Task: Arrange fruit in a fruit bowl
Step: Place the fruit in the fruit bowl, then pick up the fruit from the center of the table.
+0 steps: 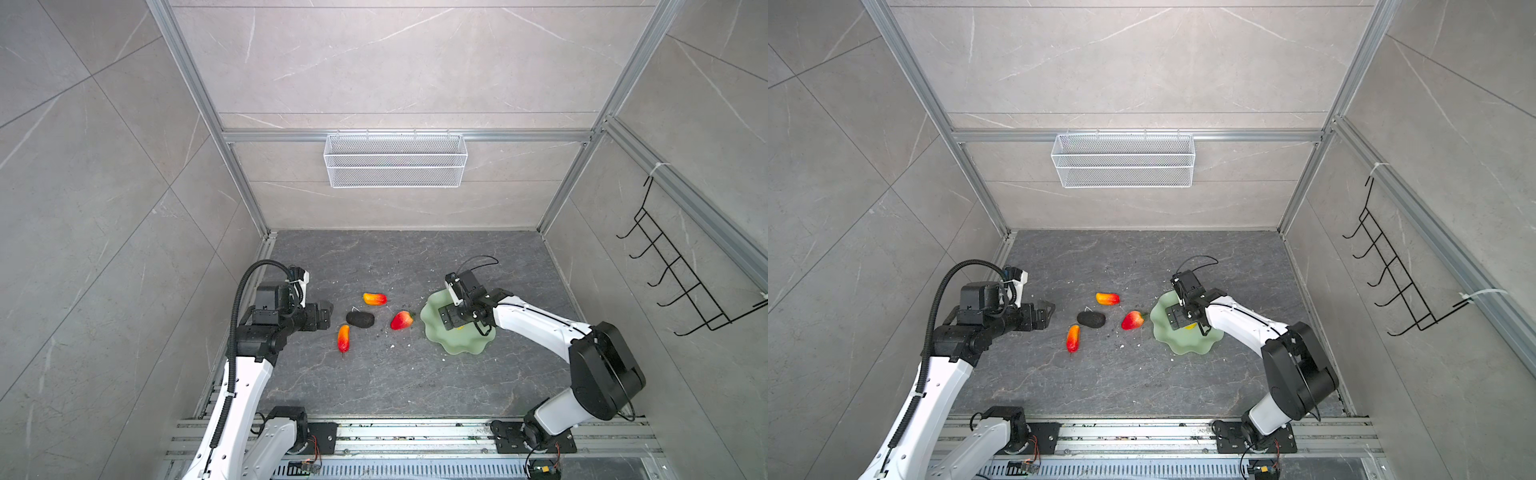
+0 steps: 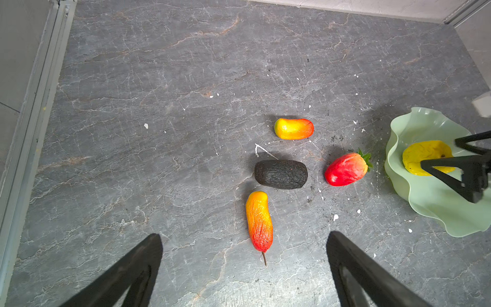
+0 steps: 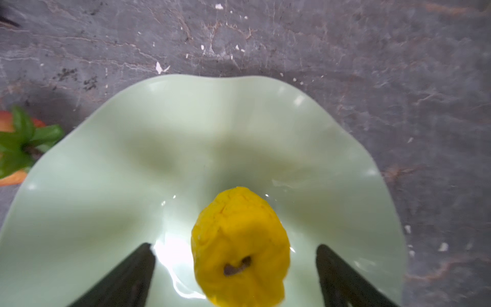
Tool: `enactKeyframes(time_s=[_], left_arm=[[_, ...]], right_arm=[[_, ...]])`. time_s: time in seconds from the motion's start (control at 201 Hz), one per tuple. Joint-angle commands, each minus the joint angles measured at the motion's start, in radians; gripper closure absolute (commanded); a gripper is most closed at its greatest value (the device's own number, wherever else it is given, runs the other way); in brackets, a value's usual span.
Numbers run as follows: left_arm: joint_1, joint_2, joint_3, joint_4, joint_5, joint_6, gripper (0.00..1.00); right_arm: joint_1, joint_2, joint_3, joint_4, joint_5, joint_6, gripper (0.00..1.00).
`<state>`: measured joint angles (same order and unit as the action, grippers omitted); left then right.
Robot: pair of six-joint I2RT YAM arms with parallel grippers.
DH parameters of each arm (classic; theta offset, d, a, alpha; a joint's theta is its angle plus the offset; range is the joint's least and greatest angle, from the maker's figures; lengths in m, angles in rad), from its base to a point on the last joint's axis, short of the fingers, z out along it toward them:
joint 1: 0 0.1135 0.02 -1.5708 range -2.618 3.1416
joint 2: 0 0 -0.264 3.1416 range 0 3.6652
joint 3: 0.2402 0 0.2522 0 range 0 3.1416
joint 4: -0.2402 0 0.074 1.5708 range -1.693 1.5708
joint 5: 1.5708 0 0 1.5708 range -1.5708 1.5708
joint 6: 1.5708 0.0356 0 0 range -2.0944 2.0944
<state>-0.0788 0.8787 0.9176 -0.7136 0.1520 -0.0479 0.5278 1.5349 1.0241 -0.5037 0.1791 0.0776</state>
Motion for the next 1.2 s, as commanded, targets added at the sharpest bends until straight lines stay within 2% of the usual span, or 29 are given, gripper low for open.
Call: enactKeyframes(time_s=[0.0, 0.105, 0.204, 0.319, 0.453, 0.618, 0.817, 1.016, 1.191], left_arm=[[0.001, 0.004, 0.036, -0.013, -0.025, 0.036, 0.0], [0.0, 0.012, 0.047, -0.034, -0.044, 0.047, 0.0], [0.001, 0.024, 0.052, -0.048, -0.059, 0.052, 0.0], [0.001, 0.022, 0.052, -0.048, -0.062, 0.049, 0.0], [0.001, 0.016, 0.05, -0.043, -0.063, 0.048, 0.0], [0.0, 0.011, 0.047, -0.038, -0.049, 0.051, 0.0], [0.0, 0.011, 0.039, -0.031, -0.042, 0.054, 0.0], [0.001, 0.007, 0.036, -0.025, -0.035, 0.059, 0.0], [0.0, 0.004, 0.033, -0.021, -0.03, 0.06, 0.0]], right_arm=[[0.0, -0.094, 0.083, -0.098, -0.034, -0.055, 0.0], [0.068, -0.128, 0.131, -0.112, -0.103, -0.123, 0.0], [0.164, -0.088, 0.183, -0.085, -0.167, -0.169, 0.0], [0.249, 0.034, 0.278, -0.034, -0.251, -0.182, 0.0], [0.321, 0.21, 0.421, 0.0, -0.283, -0.192, 0.0], [0.343, 0.385, 0.538, 0.047, -0.331, -0.165, 0.01], [0.363, 0.557, 0.64, 0.07, -0.359, -0.125, 0.11], [0.373, 0.664, 0.671, 0.128, -0.357, -0.071, 0.18], [0.381, 0.725, 0.725, 0.131, -0.338, -0.054, 0.32]])
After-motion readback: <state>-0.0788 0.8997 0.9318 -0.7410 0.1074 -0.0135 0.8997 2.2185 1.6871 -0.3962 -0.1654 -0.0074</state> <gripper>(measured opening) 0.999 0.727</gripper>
